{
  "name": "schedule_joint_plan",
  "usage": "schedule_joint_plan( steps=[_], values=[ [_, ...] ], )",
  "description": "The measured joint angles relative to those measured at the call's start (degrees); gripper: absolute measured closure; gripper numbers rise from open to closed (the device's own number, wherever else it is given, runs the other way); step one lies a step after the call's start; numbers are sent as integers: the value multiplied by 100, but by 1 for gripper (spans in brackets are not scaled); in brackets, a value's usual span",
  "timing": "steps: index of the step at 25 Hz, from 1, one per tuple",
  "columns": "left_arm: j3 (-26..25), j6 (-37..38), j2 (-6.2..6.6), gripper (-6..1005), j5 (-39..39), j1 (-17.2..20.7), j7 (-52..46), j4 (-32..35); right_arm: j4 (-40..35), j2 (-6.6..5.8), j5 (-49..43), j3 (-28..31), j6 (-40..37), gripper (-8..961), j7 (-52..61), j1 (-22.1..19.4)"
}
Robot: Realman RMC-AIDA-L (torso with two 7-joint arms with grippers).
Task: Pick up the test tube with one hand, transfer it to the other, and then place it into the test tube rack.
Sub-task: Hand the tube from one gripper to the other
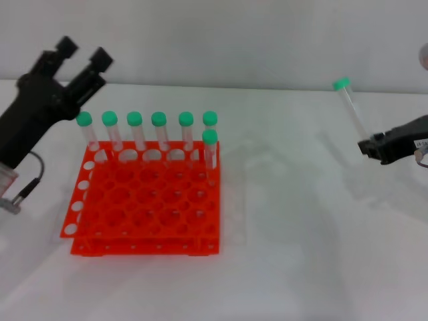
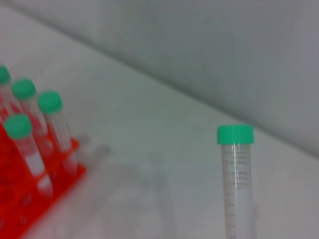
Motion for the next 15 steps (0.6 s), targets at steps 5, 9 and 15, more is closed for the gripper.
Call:
schedule_joint_plan(
  steps=[5, 9, 15],
  values=[
    [0, -155, 237, 110, 942, -436, -774, 23, 397, 0, 1153, -34, -1224, 759, -1352, -471],
    [-16, -185, 329, 110, 1455, -656, -1107, 26, 1111, 8, 2862, -96, -1816, 758, -3072, -625],
    [2, -363, 337, 110, 1890, -934, -1337, 68, 2512, -2, 5097, -2, -1870, 756, -5411, -634]
  ],
)
